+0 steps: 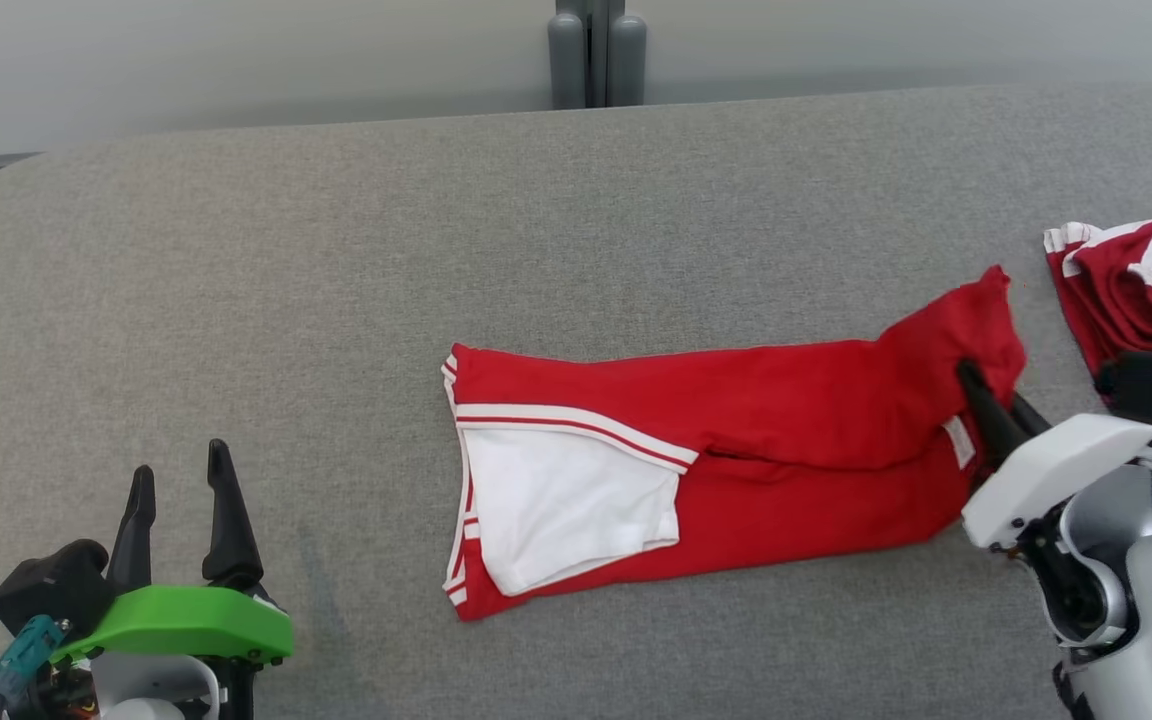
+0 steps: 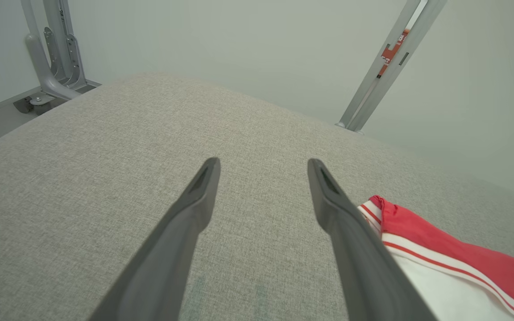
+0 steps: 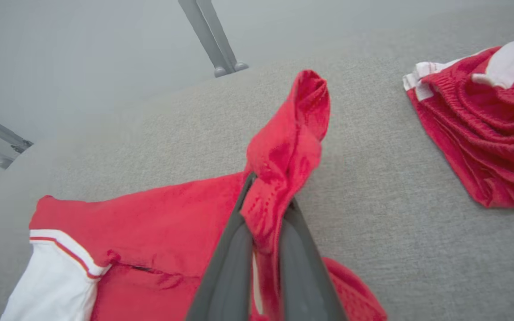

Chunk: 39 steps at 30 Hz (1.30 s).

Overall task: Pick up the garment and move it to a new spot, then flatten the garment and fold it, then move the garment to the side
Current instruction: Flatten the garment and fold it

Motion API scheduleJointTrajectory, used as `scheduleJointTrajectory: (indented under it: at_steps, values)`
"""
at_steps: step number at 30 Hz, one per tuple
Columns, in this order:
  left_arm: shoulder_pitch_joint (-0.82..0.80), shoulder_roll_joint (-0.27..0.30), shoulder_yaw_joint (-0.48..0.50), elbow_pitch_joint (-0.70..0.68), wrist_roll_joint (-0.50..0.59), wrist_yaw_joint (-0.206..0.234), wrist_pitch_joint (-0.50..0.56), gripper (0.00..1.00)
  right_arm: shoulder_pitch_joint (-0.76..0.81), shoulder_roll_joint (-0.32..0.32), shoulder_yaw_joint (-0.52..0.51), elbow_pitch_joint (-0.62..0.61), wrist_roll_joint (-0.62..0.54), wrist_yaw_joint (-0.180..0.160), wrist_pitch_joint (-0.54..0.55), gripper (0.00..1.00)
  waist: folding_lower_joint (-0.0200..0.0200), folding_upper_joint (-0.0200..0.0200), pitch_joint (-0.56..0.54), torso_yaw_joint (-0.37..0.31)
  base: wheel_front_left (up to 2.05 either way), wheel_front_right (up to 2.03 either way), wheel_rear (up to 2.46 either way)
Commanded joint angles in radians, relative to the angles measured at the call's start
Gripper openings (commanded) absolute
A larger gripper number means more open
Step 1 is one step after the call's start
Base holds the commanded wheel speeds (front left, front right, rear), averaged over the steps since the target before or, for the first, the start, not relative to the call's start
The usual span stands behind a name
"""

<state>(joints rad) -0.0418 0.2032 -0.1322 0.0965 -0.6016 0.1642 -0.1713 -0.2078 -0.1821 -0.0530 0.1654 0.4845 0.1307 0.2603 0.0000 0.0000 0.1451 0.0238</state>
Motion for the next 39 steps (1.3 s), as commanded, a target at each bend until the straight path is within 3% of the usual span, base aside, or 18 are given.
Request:
scheduleJointTrajectory:
  at_steps: [1,5,10,26,27,28,29,34,39]
  values:
    - [-0.019,0.006,0.000,0.000,0.001,0.000,0.000,1.00,0.020,0.011,0.027,-0.044,0.016,0.000,0.017,0.00,0.0000,0.0000,0.001,0.014,0.00,0.00,0.00]
    - [-0.022,0.005,-0.006,0.001,0.000,-0.001,0.001,1.00,0.035,0.055,0.117,-0.134,0.053,0.000,0.055,0.00,0.0000,0.0000,0.003,0.044,0.00,0.00,0.00]
    - [-0.033,0.000,-0.016,0.008,-0.002,-0.007,-0.001,1.00,0.001,0.105,0.204,-0.124,0.091,0.000,0.051,0.00,0.0000,0.0000,0.008,0.089,0.00,0.00,0.00]
    - [-0.068,-0.032,-0.051,0.055,-0.008,-0.025,-0.021,1.00,-0.196,0.130,0.470,0.233,0.246,0.000,-0.051,0.00,0.0000,0.0000,0.028,0.213,0.00,0.00,0.00]
    - [-0.070,-0.033,-0.053,0.058,-0.008,-0.027,-0.023,1.00,-0.208,0.131,0.482,0.255,0.254,0.000,-0.057,0.45,0.0000,0.0000,0.027,0.216,0.00,0.00,0.00]
    - [-0.071,-0.034,-0.054,0.060,-0.008,-0.027,-0.025,1.00,-0.216,0.131,0.493,0.270,0.258,0.000,-0.064,0.76,0.0000,0.0000,0.026,0.218,0.00,0.00,0.00]
    - [-0.072,-0.035,-0.056,0.063,-0.008,-0.028,-0.024,1.00,-0.224,0.130,0.505,0.286,0.265,0.000,-0.072,1.00,0.0000,0.0000,0.025,0.220,0.00,0.00,0.00]
    - [-0.064,-0.035,-0.057,0.072,-0.009,-0.028,-0.031,1.00,-0.247,0.129,0.559,0.302,0.305,0.000,-0.108,1.00,0.0000,0.0000,0.013,0.207,0.00,0.00,0.00]
    - [-0.060,-0.033,-0.067,0.072,-0.007,-0.029,-0.027,1.00,-0.236,0.129,0.543,0.270,0.301,0.000,-0.156,1.00,0.0000,0.0000,0.002,0.182,0.00,0.00,0.00]
